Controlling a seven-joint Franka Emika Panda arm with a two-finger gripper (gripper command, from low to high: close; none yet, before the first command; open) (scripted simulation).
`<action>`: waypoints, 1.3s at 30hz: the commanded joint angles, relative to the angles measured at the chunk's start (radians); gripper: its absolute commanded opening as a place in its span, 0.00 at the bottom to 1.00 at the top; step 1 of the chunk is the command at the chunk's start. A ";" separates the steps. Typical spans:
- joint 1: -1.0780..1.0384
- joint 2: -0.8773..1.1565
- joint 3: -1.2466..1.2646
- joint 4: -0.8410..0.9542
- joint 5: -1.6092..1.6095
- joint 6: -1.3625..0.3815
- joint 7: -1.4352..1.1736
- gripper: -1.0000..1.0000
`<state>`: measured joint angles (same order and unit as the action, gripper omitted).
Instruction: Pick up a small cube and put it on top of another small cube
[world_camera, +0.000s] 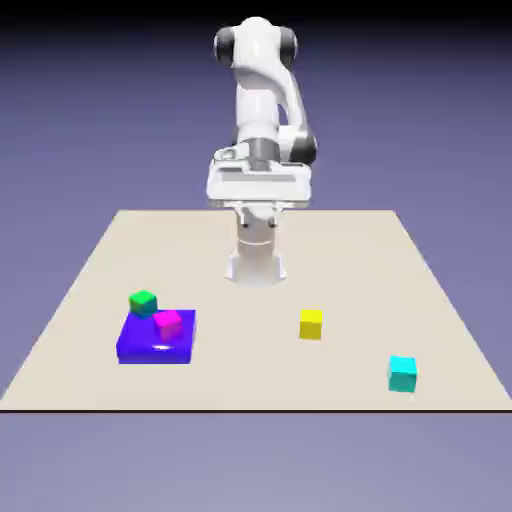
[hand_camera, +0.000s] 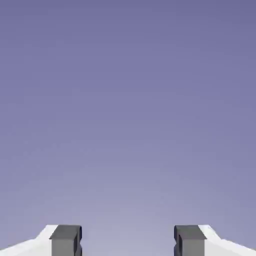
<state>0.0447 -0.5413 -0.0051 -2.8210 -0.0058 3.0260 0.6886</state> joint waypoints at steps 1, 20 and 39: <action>0.027 0.024 -0.004 -0.009 -0.005 -0.009 -0.044 0.50; 0.489 0.429 -0.077 -0.165 -0.086 -0.164 -0.785 0.50; 0.488 0.512 -0.075 -0.152 -0.085 -0.095 -0.785 0.00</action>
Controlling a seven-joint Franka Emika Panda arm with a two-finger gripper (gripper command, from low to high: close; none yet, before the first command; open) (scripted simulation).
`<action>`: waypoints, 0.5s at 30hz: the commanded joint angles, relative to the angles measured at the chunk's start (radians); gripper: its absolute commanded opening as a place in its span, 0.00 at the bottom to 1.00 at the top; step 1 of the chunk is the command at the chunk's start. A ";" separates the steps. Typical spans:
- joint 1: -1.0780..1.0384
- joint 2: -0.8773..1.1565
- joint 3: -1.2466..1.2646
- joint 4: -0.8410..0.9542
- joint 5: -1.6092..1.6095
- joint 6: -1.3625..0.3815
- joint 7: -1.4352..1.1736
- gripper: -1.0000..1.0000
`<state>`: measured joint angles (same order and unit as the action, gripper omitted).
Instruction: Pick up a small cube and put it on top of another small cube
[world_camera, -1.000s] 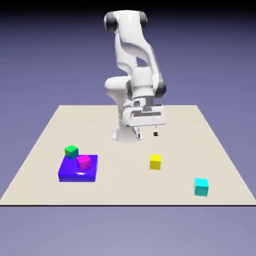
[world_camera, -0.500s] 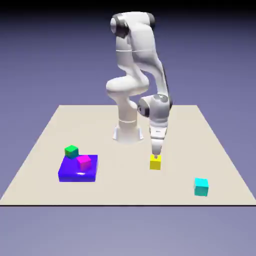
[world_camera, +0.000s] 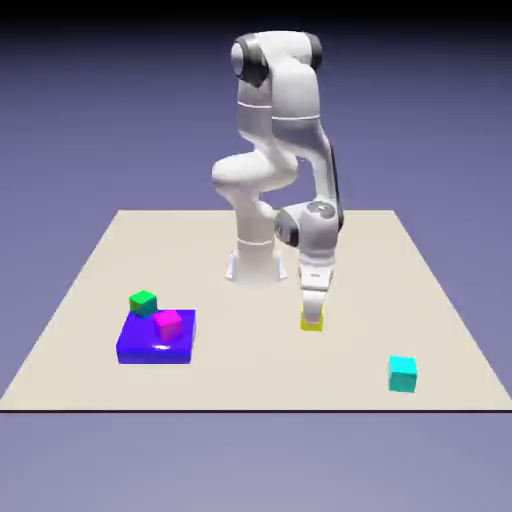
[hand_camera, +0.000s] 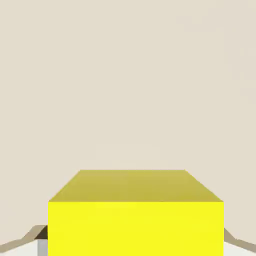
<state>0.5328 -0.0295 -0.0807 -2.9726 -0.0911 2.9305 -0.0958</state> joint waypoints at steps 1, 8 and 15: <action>0.000 -0.036 0.000 -0.006 0.000 -0.030 -0.001 0.00; -0.144 -0.125 -0.119 0.046 -0.044 -0.163 0.117 0.00; -0.398 -0.199 -0.326 0.150 -0.120 -0.328 0.323 0.00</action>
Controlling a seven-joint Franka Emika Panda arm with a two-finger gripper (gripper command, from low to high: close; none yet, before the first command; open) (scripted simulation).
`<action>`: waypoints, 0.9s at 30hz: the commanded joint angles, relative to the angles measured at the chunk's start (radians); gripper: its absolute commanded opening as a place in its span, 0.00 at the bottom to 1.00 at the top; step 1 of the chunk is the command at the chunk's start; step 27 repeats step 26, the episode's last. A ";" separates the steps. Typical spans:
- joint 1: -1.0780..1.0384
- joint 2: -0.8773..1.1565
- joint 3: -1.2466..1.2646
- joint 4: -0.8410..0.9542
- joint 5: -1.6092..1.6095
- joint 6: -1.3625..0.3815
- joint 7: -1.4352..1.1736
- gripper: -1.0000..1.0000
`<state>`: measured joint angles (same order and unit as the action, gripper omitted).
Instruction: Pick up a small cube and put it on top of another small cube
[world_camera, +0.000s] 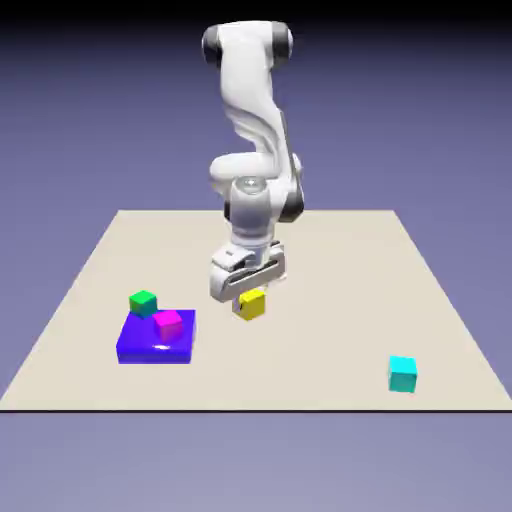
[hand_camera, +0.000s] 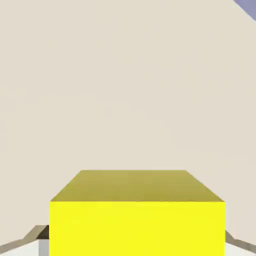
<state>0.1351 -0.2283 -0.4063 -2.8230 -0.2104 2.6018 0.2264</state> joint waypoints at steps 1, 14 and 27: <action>-0.036 -0.011 -0.029 0.015 -0.012 -0.023 0.030 0.00; -0.273 0.055 -0.285 0.099 0.007 -0.043 0.176 0.00; -0.310 -0.090 -0.252 0.126 -0.094 -0.201 0.252 1.00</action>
